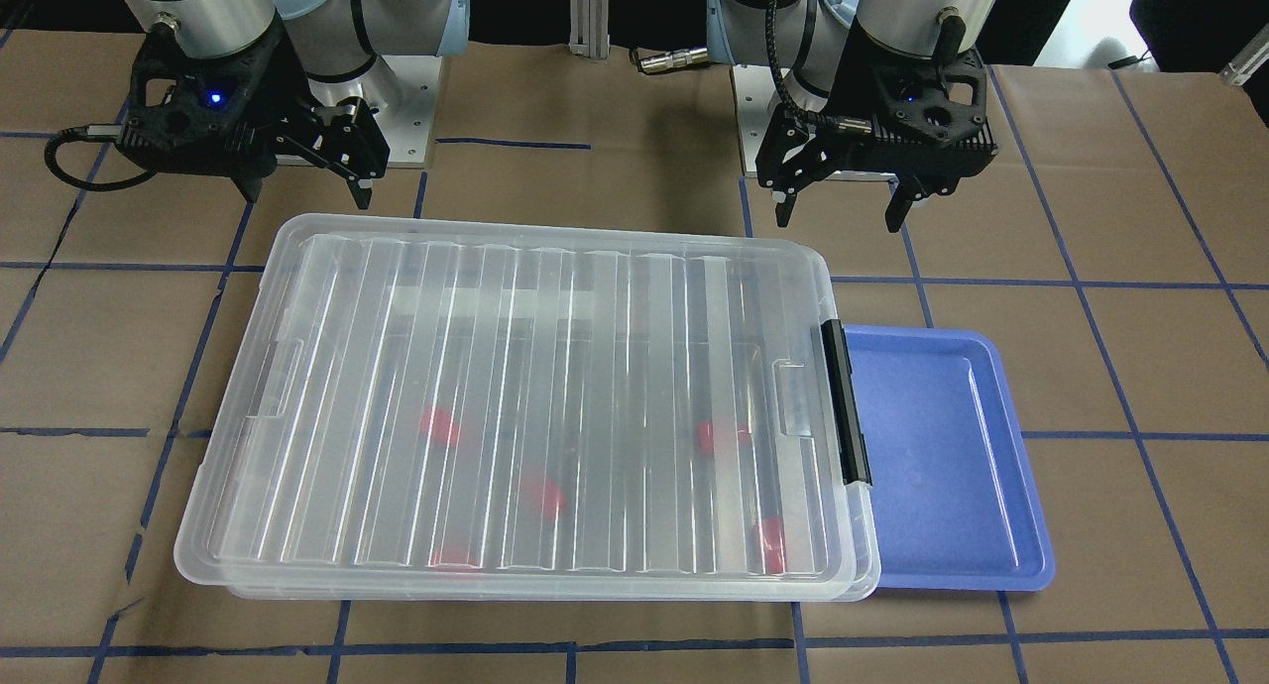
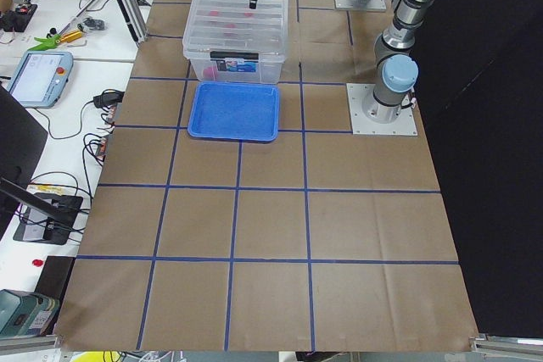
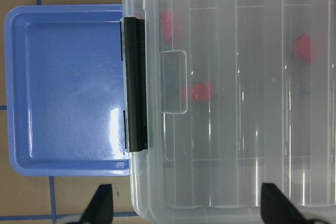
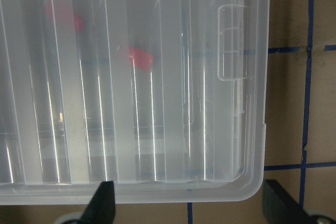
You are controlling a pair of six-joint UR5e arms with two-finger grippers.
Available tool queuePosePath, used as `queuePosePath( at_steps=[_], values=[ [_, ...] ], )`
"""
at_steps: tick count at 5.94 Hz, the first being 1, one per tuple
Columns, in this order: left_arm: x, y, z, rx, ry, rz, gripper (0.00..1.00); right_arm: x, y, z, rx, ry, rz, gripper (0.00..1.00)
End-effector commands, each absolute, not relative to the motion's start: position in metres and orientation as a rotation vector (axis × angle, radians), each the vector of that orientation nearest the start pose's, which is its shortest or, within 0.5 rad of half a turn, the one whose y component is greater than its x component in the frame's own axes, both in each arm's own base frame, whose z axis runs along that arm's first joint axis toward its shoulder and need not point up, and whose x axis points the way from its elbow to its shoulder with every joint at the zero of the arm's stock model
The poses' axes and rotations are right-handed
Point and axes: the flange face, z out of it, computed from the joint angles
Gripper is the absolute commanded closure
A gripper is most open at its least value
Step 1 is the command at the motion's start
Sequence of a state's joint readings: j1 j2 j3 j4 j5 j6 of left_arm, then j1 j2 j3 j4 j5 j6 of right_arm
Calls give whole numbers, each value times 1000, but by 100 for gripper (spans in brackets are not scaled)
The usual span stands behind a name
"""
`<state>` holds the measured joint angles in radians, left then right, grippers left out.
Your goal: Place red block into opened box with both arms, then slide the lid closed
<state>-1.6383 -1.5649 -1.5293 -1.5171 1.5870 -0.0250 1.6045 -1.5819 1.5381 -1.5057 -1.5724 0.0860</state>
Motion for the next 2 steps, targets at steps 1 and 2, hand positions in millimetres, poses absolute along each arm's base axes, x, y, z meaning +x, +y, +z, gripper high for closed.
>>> queuePosePath(
  at_steps=[1, 2],
  values=[
    [-165, -488, 517, 66, 3126, -159, 1, 149, -481, 502, 82, 3145, 33, 0],
    [-165, -488, 517, 66, 3126, -159, 1, 149, -481, 501, 82, 3145, 36, 0]
  ],
)
